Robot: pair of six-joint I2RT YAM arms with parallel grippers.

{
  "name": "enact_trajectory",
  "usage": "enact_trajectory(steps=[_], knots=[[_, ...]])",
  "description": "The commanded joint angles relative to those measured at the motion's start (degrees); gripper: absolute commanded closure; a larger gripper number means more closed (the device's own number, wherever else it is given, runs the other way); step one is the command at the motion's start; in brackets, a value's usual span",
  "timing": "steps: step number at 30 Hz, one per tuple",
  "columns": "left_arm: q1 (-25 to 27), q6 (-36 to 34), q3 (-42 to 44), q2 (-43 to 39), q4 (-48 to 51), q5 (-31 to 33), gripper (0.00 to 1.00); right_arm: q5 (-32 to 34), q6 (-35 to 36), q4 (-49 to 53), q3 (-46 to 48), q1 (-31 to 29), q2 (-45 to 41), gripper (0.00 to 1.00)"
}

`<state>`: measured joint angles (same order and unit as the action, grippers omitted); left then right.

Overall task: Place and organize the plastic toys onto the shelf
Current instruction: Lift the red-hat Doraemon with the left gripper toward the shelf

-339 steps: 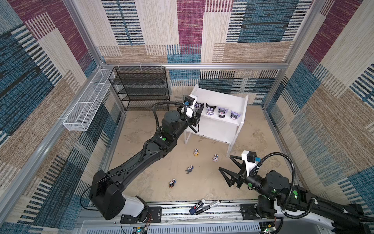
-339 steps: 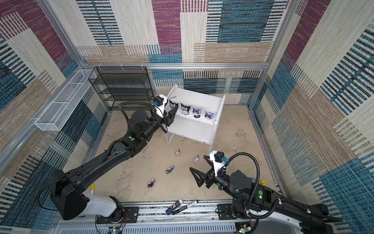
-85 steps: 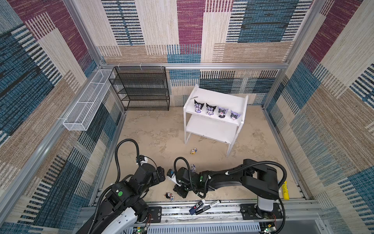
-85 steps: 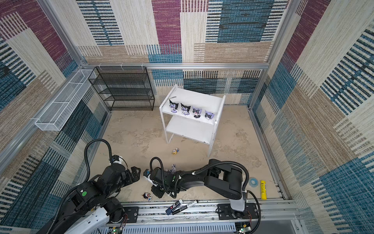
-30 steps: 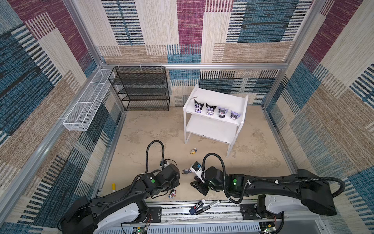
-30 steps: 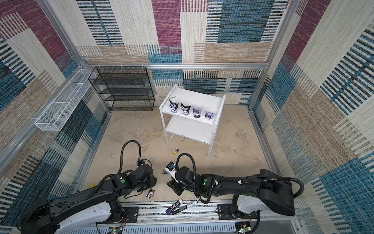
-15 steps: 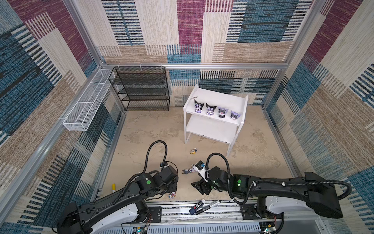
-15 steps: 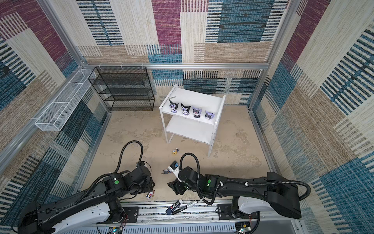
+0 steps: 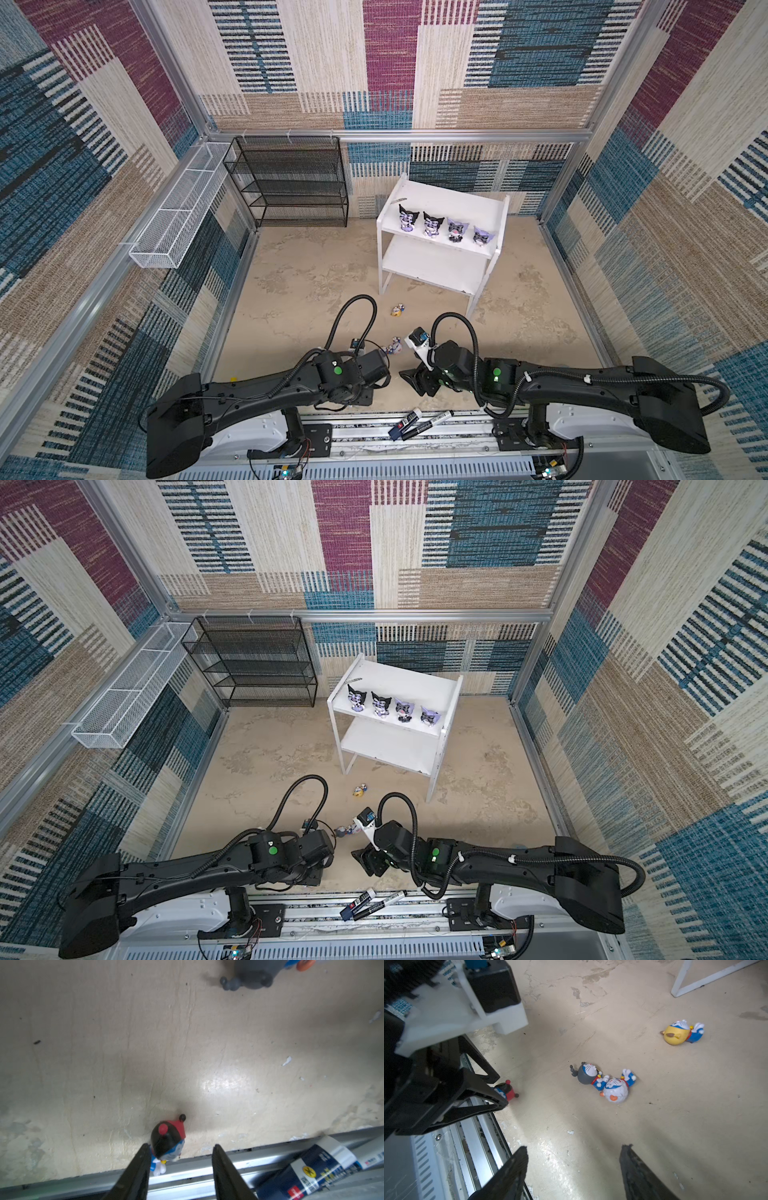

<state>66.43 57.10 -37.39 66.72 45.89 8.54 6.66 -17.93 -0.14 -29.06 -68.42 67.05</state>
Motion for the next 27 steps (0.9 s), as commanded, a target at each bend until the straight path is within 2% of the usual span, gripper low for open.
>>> enact_trajectory(steps=[1, 5, 11, 15, 16, 20, 22, 27], knots=[[1.7, -2.6, -2.2, 3.4, 3.6, 4.1, 0.53, 0.9, -0.7, -1.1, 0.4, 0.3, -0.6, 0.27], [3.9, -2.6, -4.4, 7.3, 5.9, 6.3, 0.53, 1.6, -1.5, -0.3, 0.7, 1.0, -1.5, 0.25], [6.4, -1.7, -5.0, 10.6, 6.8, 9.3, 0.56, 2.1, -2.8, 2.1, 1.2, 1.6, -4.1, 0.16], [8.1, -1.3, -5.2, 12.1, 6.8, 10.6, 0.56, -0.5, -3.3, 7.2, 1.1, 1.6, -7.7, 0.11], [8.3, -1.1, -5.0, 12.4, 6.7, 10.8, 0.56, -1.8, -3.4, 8.5, 1.3, 1.6, -9.0, 0.06], [8.8, -0.6, -4.7, 13.5, 6.2, 11.3, 0.57, -3.6, -5.1, 12.9, 2.4, 1.6, -14.2, 0.05], [8.8, -0.3, -4.1, 13.9, 5.4, 11.2, 0.62, -5.0, -5.6, 12.4, 3.1, 1.6, -17.0, 0.03], [8.9, -0.4, -3.4, 15.8, 3.3, 11.5, 0.63, -3.9, -6.6, 13.9, 3.0, 1.5, -20.3, 0.02]])
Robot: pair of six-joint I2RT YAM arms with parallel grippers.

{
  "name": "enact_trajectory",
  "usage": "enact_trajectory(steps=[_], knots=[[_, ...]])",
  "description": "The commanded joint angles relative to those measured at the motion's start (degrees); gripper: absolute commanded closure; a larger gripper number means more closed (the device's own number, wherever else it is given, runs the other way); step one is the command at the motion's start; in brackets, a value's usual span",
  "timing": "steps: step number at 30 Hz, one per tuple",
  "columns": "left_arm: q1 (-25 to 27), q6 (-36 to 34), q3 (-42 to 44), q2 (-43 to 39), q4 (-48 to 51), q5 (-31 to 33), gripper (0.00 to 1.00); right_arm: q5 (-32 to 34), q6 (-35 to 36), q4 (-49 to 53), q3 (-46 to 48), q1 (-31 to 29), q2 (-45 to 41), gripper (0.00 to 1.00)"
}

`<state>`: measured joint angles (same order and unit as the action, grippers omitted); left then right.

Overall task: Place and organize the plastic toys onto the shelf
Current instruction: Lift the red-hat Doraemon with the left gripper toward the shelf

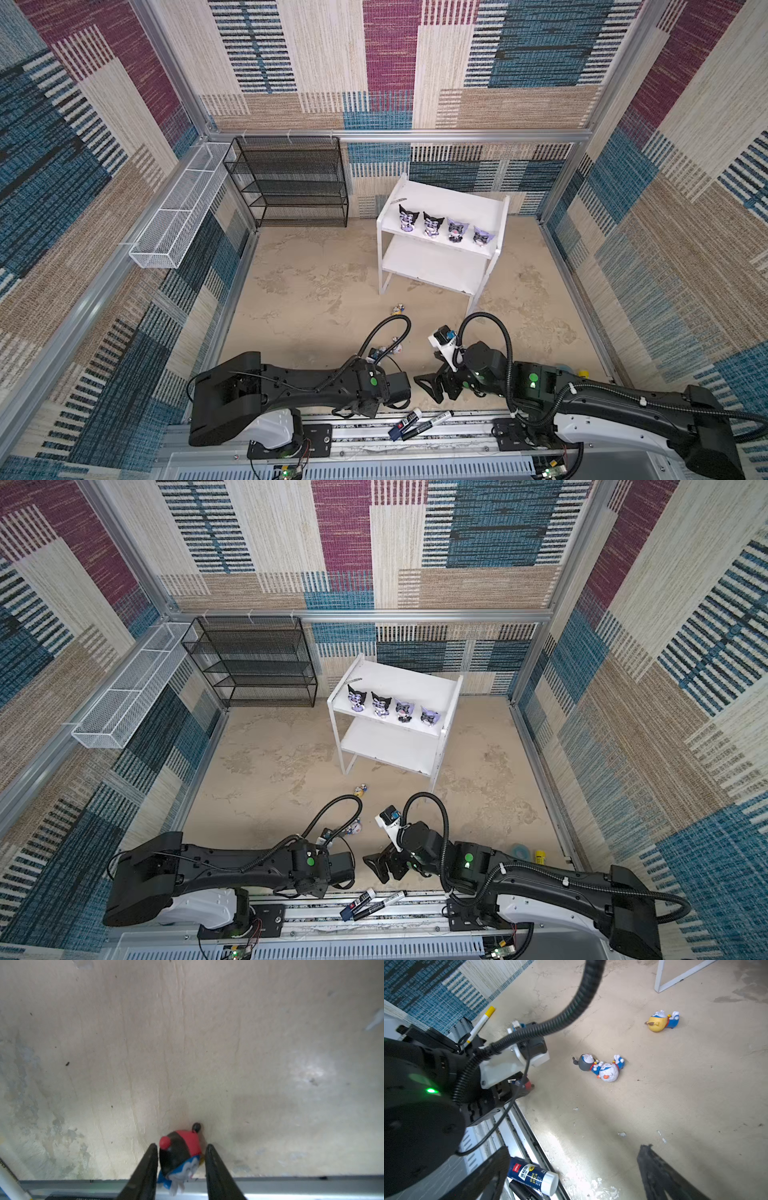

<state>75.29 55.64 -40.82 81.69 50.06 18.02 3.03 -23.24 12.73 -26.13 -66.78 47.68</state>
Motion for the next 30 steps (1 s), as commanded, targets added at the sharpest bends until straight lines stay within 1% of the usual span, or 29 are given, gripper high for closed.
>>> enact_trajectory(steps=[1, 2, 5, 8, 11, 15, 18, 20, 23, 26, 28, 30], knots=[[0.0, 1.0, 0.0, 1.3, -1.0, 2.0, 0.63, -0.2, -1.4, 1.0, 0.1, 0.0, -1.0, 0.02], [0.0, 0.9, -0.1, 1.8, -1.1, 2.0, 0.64, -0.1, -1.4, 1.2, 0.2, -0.1, -1.0, 0.02], [0.0, 0.8, -0.1, 3.1, -1.5, 1.9, 0.65, -0.1, -1.4, 0.9, 0.2, -0.1, -0.5, 0.02], [0.0, 0.7, 0.1, 3.3, -1.6, 1.7, 0.7, 0.2, -1.3, 0.8, 0.1, -0.1, -0.1, 0.02], [0.0, 0.4, -0.1, 1.0, -1.6, 2.1, 0.73, 0.1, -1.0, 0.5, 0.3, -0.1, -0.1, 0.02], [-0.2, -2.7, 0.5, -5.9, -4.4, 3.2, 0.75, -0.1, -0.7, -0.2, 0.7, 0.0, -0.2, 0.02], [-1.2, -6.8, 2.6, -14.4, -10.8, 3.2, 0.75, -0.2, -0.3, -1.1, 1.2, 0.0, -0.4, 0.02], [-3.3, -9.6, 4.6, -21.3, -16.9, 1.7, 0.75, -0.4, 0.0, -1.5, 1.6, -0.1, -0.6, 0.02], [-5.7, -13.3, 7.6, -30.2, -26.5, 1.3, 0.75, 0.4, -0.9, -1.1, 1.8, 0.0, -1.9, 0.02], [-7.5, -18.9, 8.1, -33.3, -35.2, 1.1, 0.76, 3.7, -4.3, 1.2, 1.5, 0.0, -3.7, 0.02], [-8.0, -22.5, 7.6, -32.8, -39.7, 1.5, 0.75, 6.6, -7.8, 3.8, 1.3, -0.1, -5.3, 0.02], [-8.7, -24.8, 7.5, -31.5, -46.0, 0.5, 0.75, 7.7, -10.3, 5.6, 1.3, -0.1, -7.7, 0.02]])
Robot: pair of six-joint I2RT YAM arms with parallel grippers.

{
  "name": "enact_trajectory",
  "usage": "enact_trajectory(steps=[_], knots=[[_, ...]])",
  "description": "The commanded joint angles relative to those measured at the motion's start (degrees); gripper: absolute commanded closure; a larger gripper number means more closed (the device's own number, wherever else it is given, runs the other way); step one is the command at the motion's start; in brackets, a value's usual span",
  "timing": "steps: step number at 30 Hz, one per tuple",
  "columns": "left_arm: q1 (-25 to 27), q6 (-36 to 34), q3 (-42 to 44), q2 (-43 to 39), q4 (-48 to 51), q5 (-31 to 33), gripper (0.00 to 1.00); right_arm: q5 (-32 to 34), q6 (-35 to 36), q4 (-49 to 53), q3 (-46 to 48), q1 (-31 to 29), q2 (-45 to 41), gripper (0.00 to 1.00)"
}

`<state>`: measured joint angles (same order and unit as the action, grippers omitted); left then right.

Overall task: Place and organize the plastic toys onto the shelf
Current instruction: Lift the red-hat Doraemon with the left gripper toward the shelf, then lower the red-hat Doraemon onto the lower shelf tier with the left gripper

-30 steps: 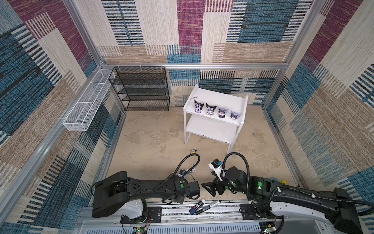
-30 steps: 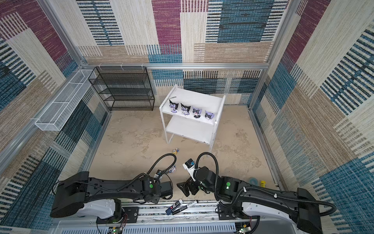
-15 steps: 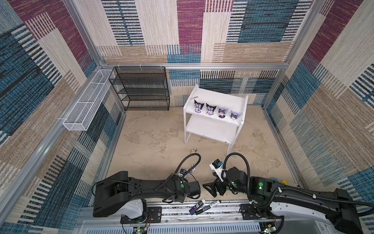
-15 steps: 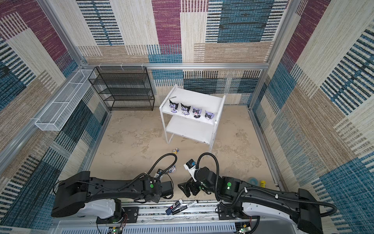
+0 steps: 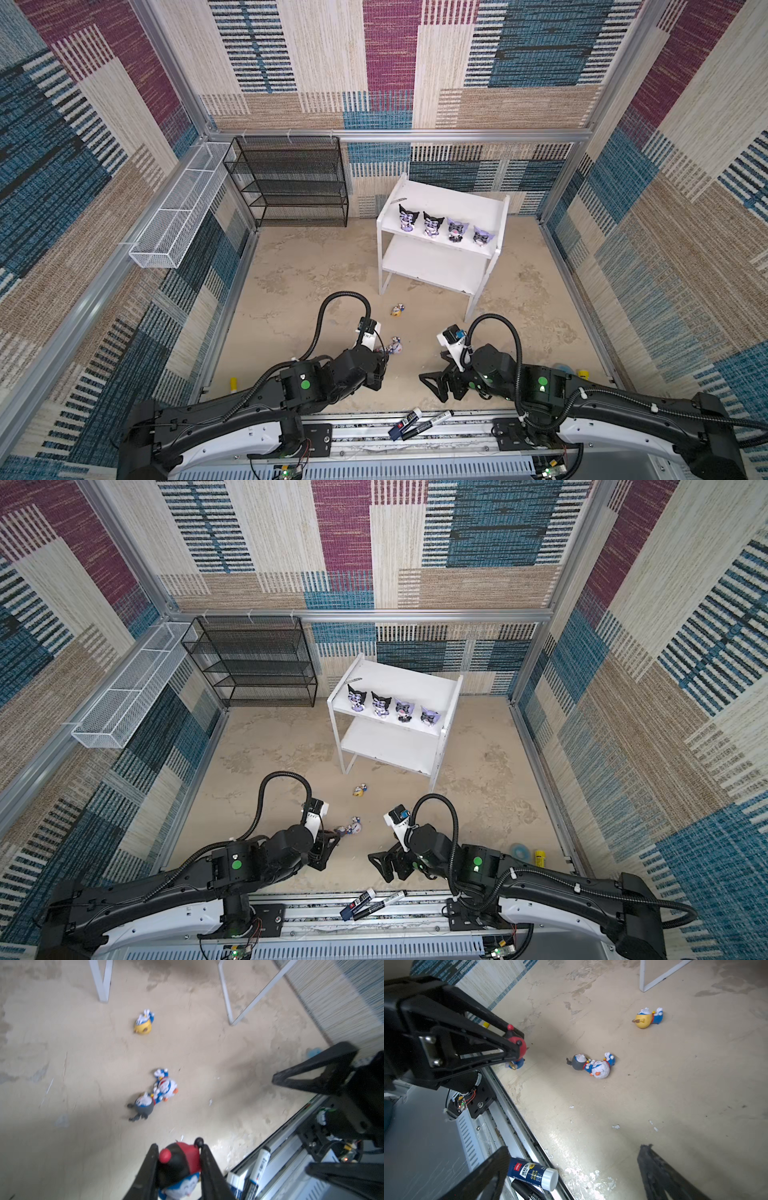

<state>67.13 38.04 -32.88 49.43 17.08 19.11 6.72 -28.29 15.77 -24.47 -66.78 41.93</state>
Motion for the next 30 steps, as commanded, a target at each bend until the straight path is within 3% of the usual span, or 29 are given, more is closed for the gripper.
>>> enact_trajectory(steps=[1, 8, 16, 21, 25, 30], knots=[[-1.0, -8.0, 0.0, 1.5, -17.0, -1.1, 0.75, 5.5, -7.1, 4.3, -0.5, 0.0, -3.4, 0.02], [-5.5, -12.6, -2.9, 15.4, -41.3, -10.8, 0.76, 19.6, -26.4, 18.5, -1.1, -0.2, -16.3, 0.0], [-8.8, -17.2, -12.8, 31.3, -55.0, -17.6, 0.76, 30.6, -45.8, 34.9, -5.6, -1.0, -12.8, 0.01], [-10.3, -19.0, -18.8, 39.0, -59.0, -19.4, 0.77, 34.2, -46.6, 36.3, -6.2, -1.0, -19.2, 0.0], [-10.2, -20.7, -22.9, 44.4, -62.2, -20.1, 0.77, 33.4, -38.1, 30.1, -4.8, -1.0, -25.7, 0.0], [-10.2, -22.1, -26.3, 48.8, -62.5, -18.0, 0.78, 32.5, -36.3, 28.4, -4.1, -0.9, -26.8, 0.0]])
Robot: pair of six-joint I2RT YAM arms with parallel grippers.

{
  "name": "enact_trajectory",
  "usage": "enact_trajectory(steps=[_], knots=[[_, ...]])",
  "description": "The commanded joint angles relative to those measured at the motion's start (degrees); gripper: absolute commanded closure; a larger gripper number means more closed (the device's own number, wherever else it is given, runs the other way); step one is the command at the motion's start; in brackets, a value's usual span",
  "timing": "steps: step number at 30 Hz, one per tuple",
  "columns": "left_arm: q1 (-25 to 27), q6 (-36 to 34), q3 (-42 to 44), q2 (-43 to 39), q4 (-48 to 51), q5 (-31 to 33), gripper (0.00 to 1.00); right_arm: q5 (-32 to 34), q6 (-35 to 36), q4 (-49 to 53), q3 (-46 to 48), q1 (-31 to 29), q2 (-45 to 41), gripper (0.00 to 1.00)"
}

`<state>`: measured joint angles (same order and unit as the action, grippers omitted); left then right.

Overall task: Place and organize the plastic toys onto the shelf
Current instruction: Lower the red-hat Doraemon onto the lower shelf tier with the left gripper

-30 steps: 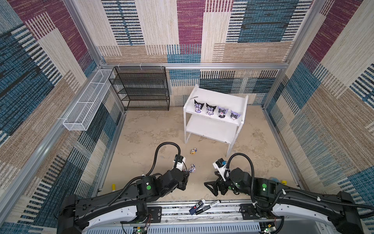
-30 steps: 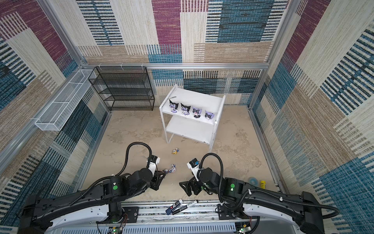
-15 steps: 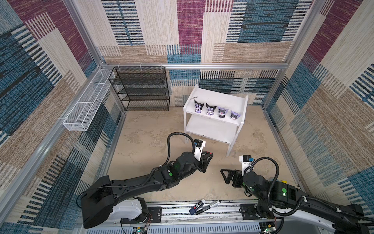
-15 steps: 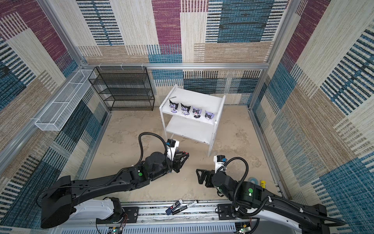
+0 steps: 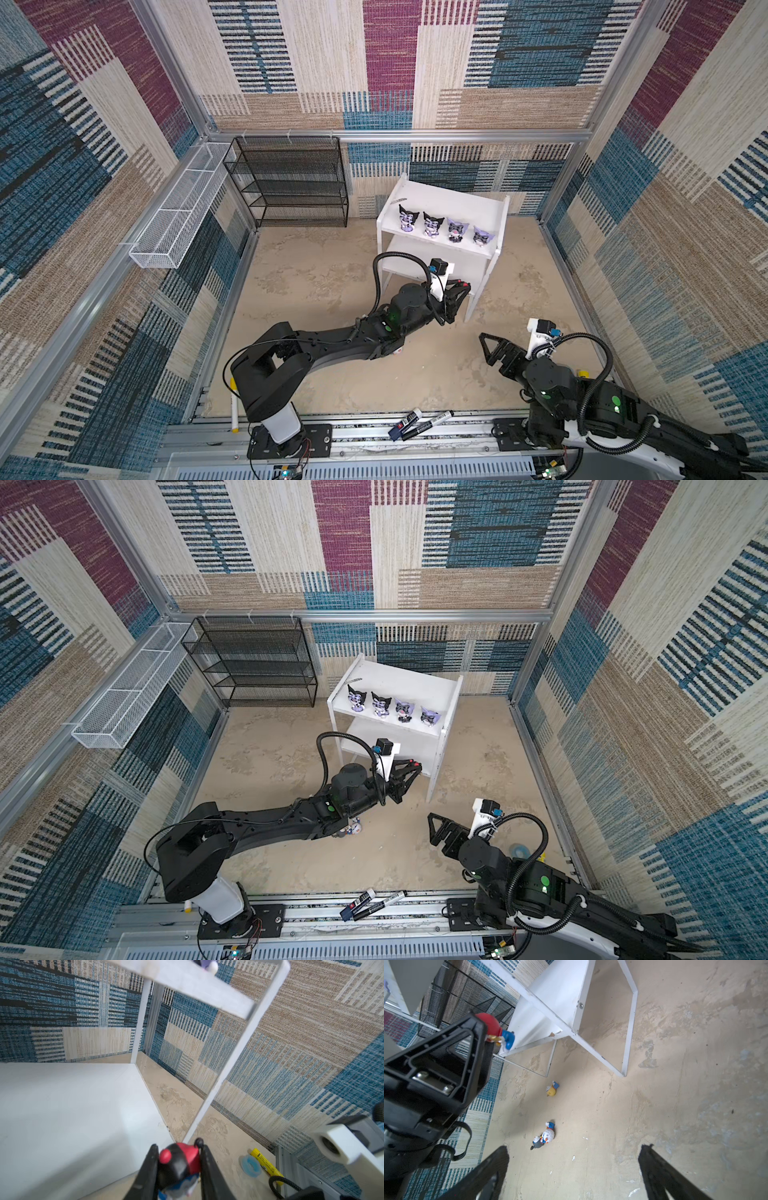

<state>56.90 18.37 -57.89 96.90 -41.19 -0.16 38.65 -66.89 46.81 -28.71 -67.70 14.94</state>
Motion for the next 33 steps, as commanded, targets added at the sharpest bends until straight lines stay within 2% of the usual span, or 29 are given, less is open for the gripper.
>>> enact_trajectory(steps=[1, 6, 13, 33], knots=[[0.1, -3.1, -1.7, 2.1, -4.2, 2.1, 0.78, 0.6, 2.3, -2.5, -0.1, -0.1, 1.0, 0.0], [0.1, -6.4, -2.7, 5.4, -6.5, 4.4, 0.78, 0.8, 2.0, -2.0, -0.5, -0.1, 2.8, 0.0], [0.1, -9.1, -3.5, 9.4, -11.1, 5.1, 0.78, 0.8, 2.2, -2.5, 0.4, 0.0, -1.2, 0.0], [0.1, -9.3, -6.7, 14.7, -12.5, 5.8, 0.75, 0.2, 3.3, -3.2, 0.5, -0.1, -1.7, 0.0]])
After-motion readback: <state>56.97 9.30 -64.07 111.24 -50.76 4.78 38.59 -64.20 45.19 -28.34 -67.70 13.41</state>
